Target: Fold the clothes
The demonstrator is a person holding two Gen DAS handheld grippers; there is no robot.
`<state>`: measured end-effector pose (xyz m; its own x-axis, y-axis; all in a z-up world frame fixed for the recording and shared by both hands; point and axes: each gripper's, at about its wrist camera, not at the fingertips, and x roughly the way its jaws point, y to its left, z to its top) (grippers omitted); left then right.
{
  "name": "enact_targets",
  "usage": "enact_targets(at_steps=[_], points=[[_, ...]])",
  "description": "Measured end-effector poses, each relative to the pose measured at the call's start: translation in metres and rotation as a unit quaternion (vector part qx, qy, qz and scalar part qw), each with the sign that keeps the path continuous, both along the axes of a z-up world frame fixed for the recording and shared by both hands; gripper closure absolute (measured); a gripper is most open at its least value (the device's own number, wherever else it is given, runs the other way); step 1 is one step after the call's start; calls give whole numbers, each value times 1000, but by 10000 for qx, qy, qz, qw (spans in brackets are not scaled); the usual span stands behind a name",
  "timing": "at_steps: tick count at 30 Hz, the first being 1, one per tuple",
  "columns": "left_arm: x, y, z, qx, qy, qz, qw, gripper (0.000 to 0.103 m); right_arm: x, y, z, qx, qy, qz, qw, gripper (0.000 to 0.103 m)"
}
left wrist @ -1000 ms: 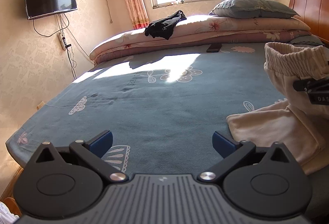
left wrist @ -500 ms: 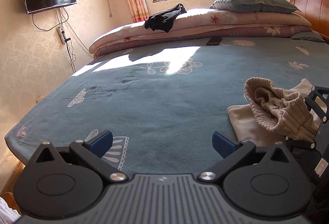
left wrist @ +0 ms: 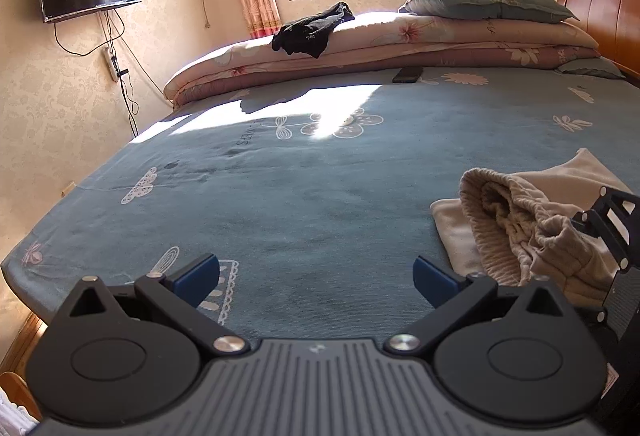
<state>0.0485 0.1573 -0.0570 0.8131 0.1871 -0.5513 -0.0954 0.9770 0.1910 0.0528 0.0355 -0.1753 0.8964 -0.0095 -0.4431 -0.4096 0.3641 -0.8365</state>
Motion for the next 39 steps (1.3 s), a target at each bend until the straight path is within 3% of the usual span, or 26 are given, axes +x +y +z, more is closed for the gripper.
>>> enact_targets(at_steps=[4, 7, 9, 11, 14, 17, 18, 22, 25, 26, 29, 30, 32, 36, 39], points=[[3, -1, 3, 5, -6, -40, 10000, 1, -12, -3, 14, 271, 312, 52, 9991, 44], [8, -5, 10, -63, -64, -143, 9999, 1, -16, -17, 44, 1088, 1015, 181, 9887, 35], [12, -9, 15, -96, -98, -246, 9996, 0, -17, -30, 68, 1822, 1510, 281, 9712, 35], [19, -18, 20, -88, -138, -383, 9991, 0, -15, -46, 89, 2427, 1720, 205, 9545, 35], [25, -34, 25, 14, -240, -512, 9984, 0, -8, -77, 117, 3227, 1722, -1, 9307, 37], [25, -47, 28, -58, -321, -629, 9975, 0, 18, -112, 131, 3985, 1847, -420, 8974, 77], [24, -49, 28, -103, -323, -660, 9972, 0, 28, -119, 131, 4150, 1948, -555, 8870, 85], [17, -48, 24, -111, -253, -644, 9975, 0, 57, -119, 109, 4414, 2253, -788, 8650, 85], [14, -38, 21, -79, -115, -495, 9987, 0, 62, -92, 86, 4403, 2880, -557, 8486, 88], [13, -35, 20, -81, -76, -449, 9989, 0, 60, -79, 77, 4246, 2999, -519, 8527, 90], [16, -28, 16, -174, 51, -380, 9991, 0, 41, -54, 65, 3885, 2565, -436, 8840, 90], [18, -28, 16, -225, 85, -399, 9989, 0, 37, -51, 66, 3825, 2517, -406, 8881, 90], [24, -32, 15, -373, 138, -538, 9978, 0, 34, -61, 74, 3987, 2713, -268, 8756, 91], [41, -53, 16, -652, 223, -1069, 9919, 0, 30, -109, 92, 4678, 3073, -348, 8280, 86], [60, -77, 11, -1150, 382, -1812, 9759, 0, 18, -146, 100, 4819, 2736, -731, 8292, 84]])
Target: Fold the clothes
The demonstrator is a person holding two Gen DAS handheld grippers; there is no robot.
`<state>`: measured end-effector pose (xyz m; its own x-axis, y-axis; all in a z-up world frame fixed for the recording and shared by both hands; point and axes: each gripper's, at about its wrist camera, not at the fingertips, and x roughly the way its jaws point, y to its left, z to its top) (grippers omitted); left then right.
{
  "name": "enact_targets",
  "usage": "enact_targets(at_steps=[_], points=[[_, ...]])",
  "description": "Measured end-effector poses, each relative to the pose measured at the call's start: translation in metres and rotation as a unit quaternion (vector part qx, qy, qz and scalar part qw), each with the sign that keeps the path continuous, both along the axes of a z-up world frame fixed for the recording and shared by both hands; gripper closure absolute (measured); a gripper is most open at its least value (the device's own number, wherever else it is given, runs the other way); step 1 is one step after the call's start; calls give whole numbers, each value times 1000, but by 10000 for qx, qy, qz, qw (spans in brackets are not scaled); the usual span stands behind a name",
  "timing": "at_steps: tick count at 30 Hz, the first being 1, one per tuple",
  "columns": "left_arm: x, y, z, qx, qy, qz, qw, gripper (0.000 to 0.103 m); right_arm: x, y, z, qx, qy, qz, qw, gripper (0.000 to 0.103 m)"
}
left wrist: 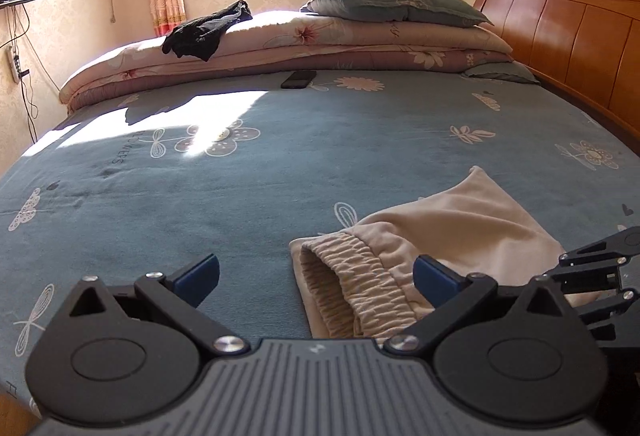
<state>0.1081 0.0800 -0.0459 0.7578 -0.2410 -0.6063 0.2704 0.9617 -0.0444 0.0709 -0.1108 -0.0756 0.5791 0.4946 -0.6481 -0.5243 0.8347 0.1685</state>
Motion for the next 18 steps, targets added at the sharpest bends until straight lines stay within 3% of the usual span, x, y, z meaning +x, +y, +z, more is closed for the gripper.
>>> enact_targets(at_steps=[3, 6, 8, 9, 12, 15, 18], points=[[18, -24, -5, -522, 173, -773, 9955, 1, -9, -37, 2, -72, -29, -515, 9986, 79], [40, -44, -28, -911, 632, -1309, 9852, 1, -11, -70, -3, -75, -7, -989, 9951, 76], [47, -52, -47, -704, 966, -1301, 9843, 1, -11, -91, -8, -62, 4, -1347, 9909, 71], [48, -52, -61, -423, 1147, -1159, 9857, 1, -13, -99, -10, -60, -17, -1525, 9883, 67], [32, -39, -76, -81, 939, -1166, 9887, 1, -21, -125, -17, -344, -226, -2078, 9773, 52], [27, -42, -73, 319, 1018, -951, 9897, 1, -30, -149, -32, -677, -205, -2424, 9676, 43], [33, -38, -73, 220, 1150, -812, 9898, 1, -37, -164, -43, -682, -13, -2452, 9671, 37]])
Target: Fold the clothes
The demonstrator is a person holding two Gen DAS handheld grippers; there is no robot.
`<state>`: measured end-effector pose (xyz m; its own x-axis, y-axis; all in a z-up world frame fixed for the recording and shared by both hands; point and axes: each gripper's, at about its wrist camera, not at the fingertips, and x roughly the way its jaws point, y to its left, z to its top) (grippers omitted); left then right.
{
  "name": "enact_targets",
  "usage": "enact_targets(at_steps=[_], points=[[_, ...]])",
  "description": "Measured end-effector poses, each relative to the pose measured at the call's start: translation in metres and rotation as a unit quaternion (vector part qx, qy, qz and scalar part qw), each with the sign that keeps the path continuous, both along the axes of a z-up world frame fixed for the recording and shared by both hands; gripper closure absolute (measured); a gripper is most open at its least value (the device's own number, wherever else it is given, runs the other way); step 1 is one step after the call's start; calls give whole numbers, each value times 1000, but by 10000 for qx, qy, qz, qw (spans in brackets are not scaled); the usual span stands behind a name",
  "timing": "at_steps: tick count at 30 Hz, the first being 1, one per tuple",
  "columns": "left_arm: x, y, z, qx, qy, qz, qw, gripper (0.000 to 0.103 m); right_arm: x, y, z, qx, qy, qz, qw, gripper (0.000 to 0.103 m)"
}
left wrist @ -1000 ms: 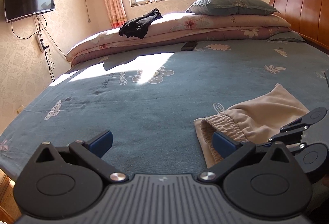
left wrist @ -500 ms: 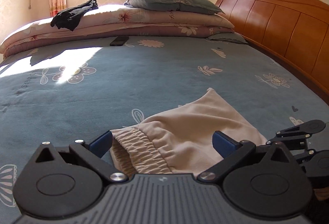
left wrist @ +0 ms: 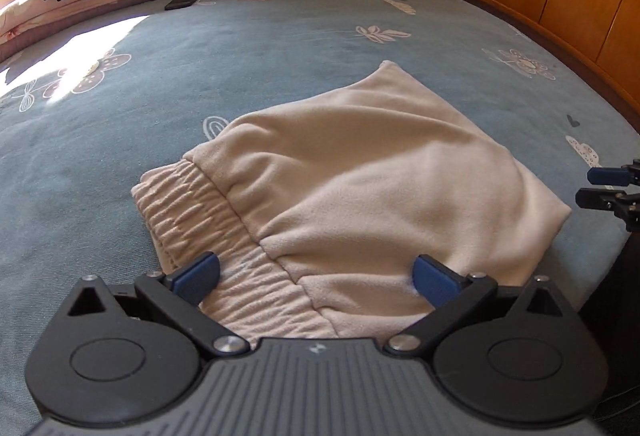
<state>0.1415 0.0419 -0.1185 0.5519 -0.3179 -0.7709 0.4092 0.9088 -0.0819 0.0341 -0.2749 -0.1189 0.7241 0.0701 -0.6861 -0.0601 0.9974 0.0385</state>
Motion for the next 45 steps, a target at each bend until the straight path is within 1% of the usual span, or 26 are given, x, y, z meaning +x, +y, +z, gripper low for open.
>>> enact_targets(at_steps=[2, 3, 5, 6, 8, 10, 11, 12, 16, 18, 20, 21, 23, 25, 26, 27, 29, 31, 33, 35, 37, 38, 39, 40, 41, 45], points=[[5, 2, -2, 60, 114, 167, 9998, 1, -6, 1, -4, 106, 20, 141, 9998, 33], [7, 3, -3, 94, 173, 249, 9995, 0, -11, 7, -6, 107, 72, 325, 9994, 30], [12, 6, -5, 90, 362, 424, 9984, 0, -14, 25, -9, -222, 40, 529, 9983, 29], [14, 10, -7, -6, 483, 500, 9976, 0, -15, 35, -12, -489, -12, 596, 9970, 29], [13, 15, -7, -133, 525, 675, 9962, 1, -15, 54, -16, -1047, -126, 720, 9918, 28], [8, 14, 1, -81, 378, 768, 9963, 1, -15, 76, -26, -1932, -322, 815, 9772, 27], [4, 13, 7, -38, 264, 789, 9965, 1, -14, 87, -33, -2417, -400, 935, 9650, 25], [0, 10, 15, -46, 139, 756, 9970, 1, -14, 98, -40, -2909, -478, 1064, 9496, 25], [-6, -9, 38, -304, -211, 320, 9988, 1, -20, 125, -56, -3805, -928, 1453, 9086, 23], [1, -21, 34, -300, -125, 137, 9994, 1, -16, 133, -64, -4257, -1095, 1460, 8863, 16], [10, -30, 21, -204, 44, 107, 9997, 1, -10, 134, -74, -4753, -1132, 1306, 8627, 15], [15, -32, 12, -35, 98, 225, 9997, 1, -8, 130, -77, -4906, -1105, 1175, 8563, 15], [15, -33, 3, 226, -38, 201, 9995, 1, -10, 111, -61, -4252, -953, 939, 8952, 15], [12, -33, 2, 298, -103, 116, 9994, 1, -9, 96, -48, -3600, -777, 708, 9270, 15], [11, -33, 2, 330, -115, 86, 9994, 1, -8, 93, -47, -3501, -701, 670, 9317, 15], [11, -32, 3, 344, -112, 67, 9993, 1, -8, 96, -49, -3616, -672, 707, 9272, 15], [12, -30, 3, 282, -98, 75, 9995, 1, -13, 102, -57, -3926, -657, 810, 9138, 15], [12, -29, 2, 237, -113, 82, 9996, 1, -15, 100, -63, -4121, -516, 754, 9065, 17], [11, -32, 3, 316, -146, 49, 9994, 1, -21, 97, -63, -4248, -650, 807, 8994, 20], [12, -34, 3, 374, -141, 20, 9992, 0, -30, 102, -57, -4237, -938, 1079, 8944, 20], [15, -33, 3, 344, -88, 47, 9994, 1, -31, 111, -56, -4246, -1025, 1385, 8888, 21], [17, -32, 4, 323, -61, 65, 9994, 1, -29, 116, -59, -4306, -1046, 1514, 8836, 25], [20, -32, 4, 327, -59, 86, 9994, 1, -26, 120, -64, -4419, -1013, 1640, 8761, 29], [22, -31, 4, 392, -65, 122, 9991, 1, -23, 123, -69, -4547, -1022, 1738, 8675, 29], [25, -30, 3, 412, -35, 145, 9990, 1, -21, 128, -75, -4754, -1106, 1856, 8529, 29], [30, -27, 2, 356, 41, 172, 9992, 1, -16, 138, -78, -5240, -1471, 2061, 8132, 30]])
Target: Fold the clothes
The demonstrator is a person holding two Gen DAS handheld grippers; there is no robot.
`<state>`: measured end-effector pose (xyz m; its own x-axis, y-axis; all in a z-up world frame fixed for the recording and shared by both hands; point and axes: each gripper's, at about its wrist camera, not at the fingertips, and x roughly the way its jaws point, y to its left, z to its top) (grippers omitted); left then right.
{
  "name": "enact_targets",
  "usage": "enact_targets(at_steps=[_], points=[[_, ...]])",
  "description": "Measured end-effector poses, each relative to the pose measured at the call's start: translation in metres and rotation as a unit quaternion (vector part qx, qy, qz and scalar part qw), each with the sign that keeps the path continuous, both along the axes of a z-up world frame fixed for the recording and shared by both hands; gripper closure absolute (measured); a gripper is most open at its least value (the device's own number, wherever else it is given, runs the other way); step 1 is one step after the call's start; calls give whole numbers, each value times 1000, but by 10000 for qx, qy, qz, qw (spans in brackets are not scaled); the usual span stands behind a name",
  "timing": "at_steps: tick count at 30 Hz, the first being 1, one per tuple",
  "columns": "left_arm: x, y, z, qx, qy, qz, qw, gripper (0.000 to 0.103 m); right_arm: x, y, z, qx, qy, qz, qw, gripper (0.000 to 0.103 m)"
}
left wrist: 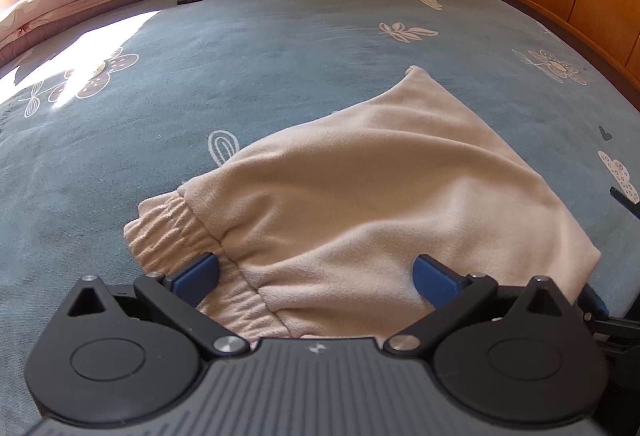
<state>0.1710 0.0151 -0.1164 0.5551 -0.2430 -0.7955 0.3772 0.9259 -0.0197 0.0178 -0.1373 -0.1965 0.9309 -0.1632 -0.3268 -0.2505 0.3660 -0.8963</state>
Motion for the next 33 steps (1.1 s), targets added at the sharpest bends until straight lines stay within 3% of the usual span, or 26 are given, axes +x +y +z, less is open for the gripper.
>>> enact_targets(at_steps=[2, 4, 6, 10, 13, 15, 16, 22, 25, 28, 30, 31, 33], points=[[-1, 0, -1, 15, -19, -8, 10000, 0, -1, -3, 1, -143, -197, 47, 9997, 30], [-3, 1, -2, -27, -54, -43, 10000, 1, -1, -14, 11, 89, -465, -272, 9985, 31], [-4, 1, -2, -14, -75, -82, 9999, 0, 0, -27, 25, 686, -304, -557, 9956, 31], [-5, 2, -2, 13, -76, -88, 9999, 1, -6, -14, 14, 335, -260, -745, 9963, 31], [-5, 5, -3, -20, -92, -80, 9999, 1, -8, -22, 23, 852, 87, -1170, 9894, 31], [-5, 5, -2, -7, -109, -83, 9999, 1, -8, -31, 21, 626, -61, -1552, 9859, 34], [-6, 3, -1, 18, -125, -78, 9999, 1, -9, -36, 24, 618, -83, -1567, 9857, 34], [-15, -5, 10, 138, -386, -156, 9990, 1, 12, -40, 65, 2006, 130, -1306, 9708, 44], [-11, -4, 1, 260, -223, -72, 9994, 0, 27, -31, 68, 2287, 327, -1143, 9662, 49], [-12, 4, -6, 106, -249, -78, 9996, 0, 19, -31, 42, 2480, 1150, -1237, 9539, 55], [-14, 3, -5, 171, -293, -110, 9994, 0, 3, -32, 32, 2433, 1161, -1266, 9546, 56], [-14, 1, -3, 210, -289, -109, 9993, 1, 3, -33, 31, 2425, 1396, -1344, 9506, 56], [-17, -3, 6, 263, -370, -113, 9989, 1, -1, -36, 43, 2576, 1311, -1318, 9482, 56]])
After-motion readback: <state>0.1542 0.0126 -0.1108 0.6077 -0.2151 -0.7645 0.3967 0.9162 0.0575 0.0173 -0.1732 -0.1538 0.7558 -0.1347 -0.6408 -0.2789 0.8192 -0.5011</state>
